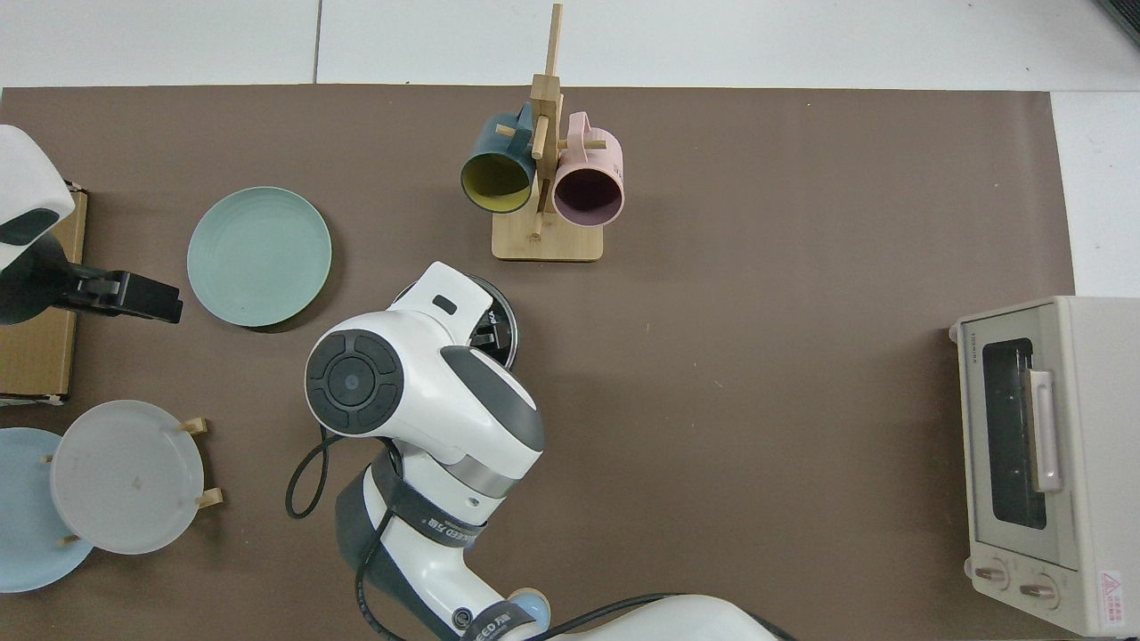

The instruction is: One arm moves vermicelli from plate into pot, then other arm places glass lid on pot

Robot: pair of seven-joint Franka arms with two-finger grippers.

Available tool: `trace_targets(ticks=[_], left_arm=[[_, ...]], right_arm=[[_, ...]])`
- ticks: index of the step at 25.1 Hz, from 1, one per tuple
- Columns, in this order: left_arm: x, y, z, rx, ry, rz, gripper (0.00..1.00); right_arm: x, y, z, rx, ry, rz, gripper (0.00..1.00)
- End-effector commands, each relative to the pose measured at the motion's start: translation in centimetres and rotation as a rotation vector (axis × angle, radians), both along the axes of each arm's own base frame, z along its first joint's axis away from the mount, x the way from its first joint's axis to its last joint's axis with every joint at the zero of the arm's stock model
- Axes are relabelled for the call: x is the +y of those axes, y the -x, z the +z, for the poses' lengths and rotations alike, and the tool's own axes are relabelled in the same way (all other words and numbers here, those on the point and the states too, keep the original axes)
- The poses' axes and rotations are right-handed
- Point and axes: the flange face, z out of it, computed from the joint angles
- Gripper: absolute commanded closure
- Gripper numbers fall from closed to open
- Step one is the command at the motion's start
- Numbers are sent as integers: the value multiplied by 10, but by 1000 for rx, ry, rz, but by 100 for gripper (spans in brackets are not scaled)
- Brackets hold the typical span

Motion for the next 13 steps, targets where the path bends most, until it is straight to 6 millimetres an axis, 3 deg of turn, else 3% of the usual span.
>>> trace_targets(ticks=[1,6,10,13], left_arm=[[1,6,3,4,13,-11,0],[1,6,3,4,12,-11,0],[1,6,3,5,12,-11,0],[0,6,3,7,12,-13,0]], right_arm=[[-25,0,65,13,-50,-25,0],[-80,0,117,48,-48,-103,0],[-151,-3,149,54,-54,-178,0],[-207,-2,160,65,-49,-231,0]])
